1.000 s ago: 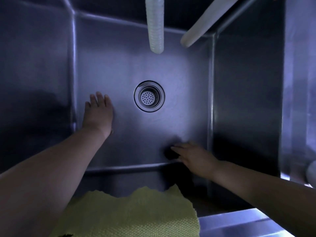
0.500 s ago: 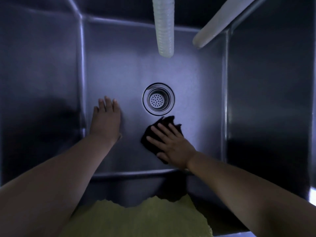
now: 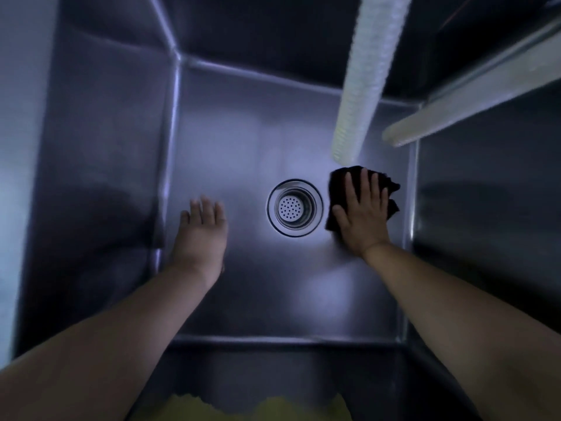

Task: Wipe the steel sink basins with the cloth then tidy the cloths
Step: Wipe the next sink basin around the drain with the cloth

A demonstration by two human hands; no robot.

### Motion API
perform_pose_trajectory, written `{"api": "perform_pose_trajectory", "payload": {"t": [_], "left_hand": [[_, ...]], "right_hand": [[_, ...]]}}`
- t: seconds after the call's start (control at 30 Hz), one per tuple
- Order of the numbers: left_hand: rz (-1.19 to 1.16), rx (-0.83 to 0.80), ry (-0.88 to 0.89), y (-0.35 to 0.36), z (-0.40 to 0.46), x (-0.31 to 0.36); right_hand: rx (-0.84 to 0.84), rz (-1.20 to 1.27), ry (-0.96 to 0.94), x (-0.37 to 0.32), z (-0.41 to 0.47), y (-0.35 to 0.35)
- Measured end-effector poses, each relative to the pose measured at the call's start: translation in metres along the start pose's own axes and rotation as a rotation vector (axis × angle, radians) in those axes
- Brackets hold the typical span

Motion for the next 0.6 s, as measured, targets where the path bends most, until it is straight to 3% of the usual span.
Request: {"api": "perform_pose_trajectory", "payload": {"t": [0.1,0.27,0.37,0.6], "left_hand": [[-0.081,0.015,0.002,-0.002,0.000,-0.001],[-0.165,0.210,-0.005,0.008,0.010,-0.004],[-0.271,0.219,-0.009,0.012,0.017,-0.002],[-0.310,0.252,-0.031,0.020,0.029,-0.002]], "right_hand": [[0.028,0.004,0.049,-0.016,0.034,-0.016],[0.055,0.047,0.039,-0.057,0.088,-0.024],[0.114,-0.052,-0.069,-0.114,0.112,-0.035],[0.146,-0.009,-0.211,-0.245,0.148,-0.047]]}}
Point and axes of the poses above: each hand's wrist, its own z-axis towards the middle knuckle, its own y-axis out of the palm, x = y × z, the point moved 3 cm from there along z, towards the middle knuckle, and after that the axes turned 5 degrees about -x, right-handed, at the moved point
